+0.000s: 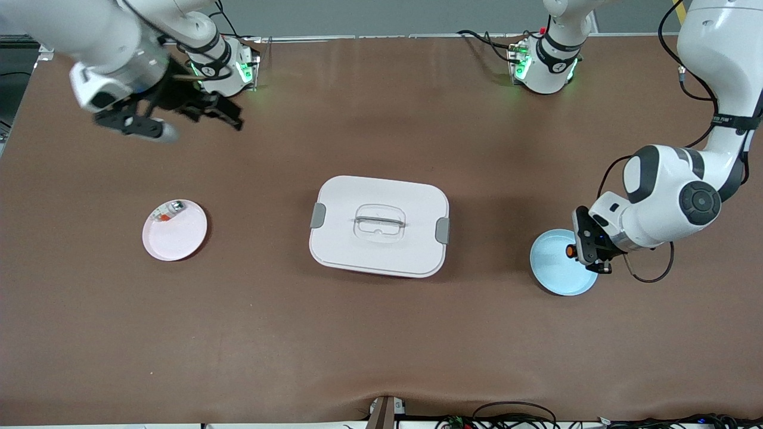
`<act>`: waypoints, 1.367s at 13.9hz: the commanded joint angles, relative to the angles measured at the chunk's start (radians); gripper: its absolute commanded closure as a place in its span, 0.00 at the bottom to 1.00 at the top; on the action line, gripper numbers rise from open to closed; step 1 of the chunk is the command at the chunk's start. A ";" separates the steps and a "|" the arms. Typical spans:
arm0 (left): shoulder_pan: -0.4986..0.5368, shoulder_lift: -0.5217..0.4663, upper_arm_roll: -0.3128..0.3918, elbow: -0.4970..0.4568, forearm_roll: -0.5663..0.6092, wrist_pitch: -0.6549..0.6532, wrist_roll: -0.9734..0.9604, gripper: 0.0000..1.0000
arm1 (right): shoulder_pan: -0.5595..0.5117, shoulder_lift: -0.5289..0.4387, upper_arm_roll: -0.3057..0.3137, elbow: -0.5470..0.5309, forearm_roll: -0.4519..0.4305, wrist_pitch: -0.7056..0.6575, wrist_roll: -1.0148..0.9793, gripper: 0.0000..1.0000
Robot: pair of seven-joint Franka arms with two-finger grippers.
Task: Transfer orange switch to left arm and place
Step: 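Carry the switch to the blue plate while the right gripper withdraws, then lower the switch onto the blue plate and open the left gripper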
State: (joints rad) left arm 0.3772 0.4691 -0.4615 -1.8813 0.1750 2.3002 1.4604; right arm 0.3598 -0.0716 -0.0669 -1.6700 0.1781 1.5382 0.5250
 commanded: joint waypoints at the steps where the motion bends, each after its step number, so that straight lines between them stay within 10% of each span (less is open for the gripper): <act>1: 0.006 0.028 -0.009 0.001 0.105 0.040 0.028 1.00 | -0.100 -0.020 0.018 -0.016 -0.080 -0.007 -0.199 0.00; 15: 0.034 0.111 0.015 -0.136 0.287 0.324 0.015 0.96 | -0.332 0.115 0.019 0.202 -0.172 0.000 -0.476 0.00; 19: 0.040 0.118 0.017 -0.141 0.288 0.338 -0.005 0.73 | -0.364 0.136 0.021 0.205 -0.155 -0.004 -0.482 0.00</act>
State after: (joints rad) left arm 0.4078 0.5911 -0.4404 -2.0088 0.4409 2.6150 1.4708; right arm 0.0213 0.0494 -0.0675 -1.4974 0.0262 1.5487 0.0592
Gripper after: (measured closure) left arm 0.661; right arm 0.000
